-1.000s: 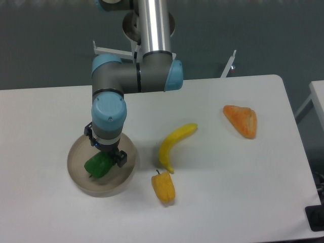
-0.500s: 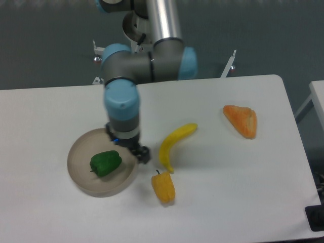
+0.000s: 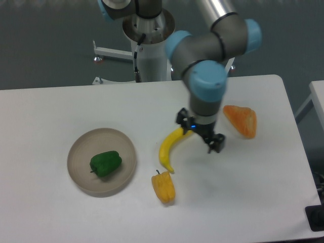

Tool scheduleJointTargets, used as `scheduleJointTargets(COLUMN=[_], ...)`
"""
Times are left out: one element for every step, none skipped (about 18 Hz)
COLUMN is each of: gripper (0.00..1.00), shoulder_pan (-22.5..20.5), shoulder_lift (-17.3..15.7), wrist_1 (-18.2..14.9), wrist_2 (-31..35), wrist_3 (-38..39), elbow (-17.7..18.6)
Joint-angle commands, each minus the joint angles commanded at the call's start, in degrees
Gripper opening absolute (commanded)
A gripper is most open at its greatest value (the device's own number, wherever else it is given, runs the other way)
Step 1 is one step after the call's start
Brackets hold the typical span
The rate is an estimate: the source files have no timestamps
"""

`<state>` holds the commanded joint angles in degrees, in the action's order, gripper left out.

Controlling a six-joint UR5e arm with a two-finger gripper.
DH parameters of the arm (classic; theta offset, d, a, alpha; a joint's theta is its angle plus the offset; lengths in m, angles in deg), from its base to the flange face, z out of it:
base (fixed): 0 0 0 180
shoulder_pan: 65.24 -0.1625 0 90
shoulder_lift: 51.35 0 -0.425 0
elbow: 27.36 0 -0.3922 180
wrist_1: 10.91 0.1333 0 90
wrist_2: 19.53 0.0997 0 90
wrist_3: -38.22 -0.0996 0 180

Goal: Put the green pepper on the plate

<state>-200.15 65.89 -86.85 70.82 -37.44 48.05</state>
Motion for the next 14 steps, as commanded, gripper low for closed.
scheduleJointTargets(gripper=[1.00, 1.00, 1.00, 1.00, 1.00, 1.00, 1.00, 1.00, 1.00, 1.00, 1.00, 1.00, 1.00, 1.00], shoulder_pan=[-0.6, -0.9, -1.2, -2.5, -3.4, -3.6, -3.5, -3.3, -3.3, -3.1, -3.0, -3.0, -3.1, -3.2], shoulder_lift=[0.1, -0.2, -0.5, -0.8, -1.0, -1.1, -1.1, -0.9, -0.8, -0.7, -0.6, -0.5, -0.6, -0.6], wrist_1=[-0.1, -0.3, -0.6, -1.3, -2.4, -2.9, -2.9, -2.7, -2.6, -2.6, -2.5, -2.5, -2.5, -2.5], wrist_2=[-0.1, -0.4, -0.2, 0.1, 0.0, -0.1, 0.1, 0.4, 0.5, 0.6, 0.6, 0.6, 0.5, 0.6], wrist_3=[-1.1, -1.9, -3.3, -5.0, -7.6, -9.1, -9.2, -9.2, -9.0, -8.9, -8.9, -8.9, -8.9, -8.9], elbow=[-0.2, -0.4, -0.4, -0.5, -0.6, -0.7, -0.7, -0.6, -0.6, -0.6, -0.7, -0.6, -0.6, -0.5])
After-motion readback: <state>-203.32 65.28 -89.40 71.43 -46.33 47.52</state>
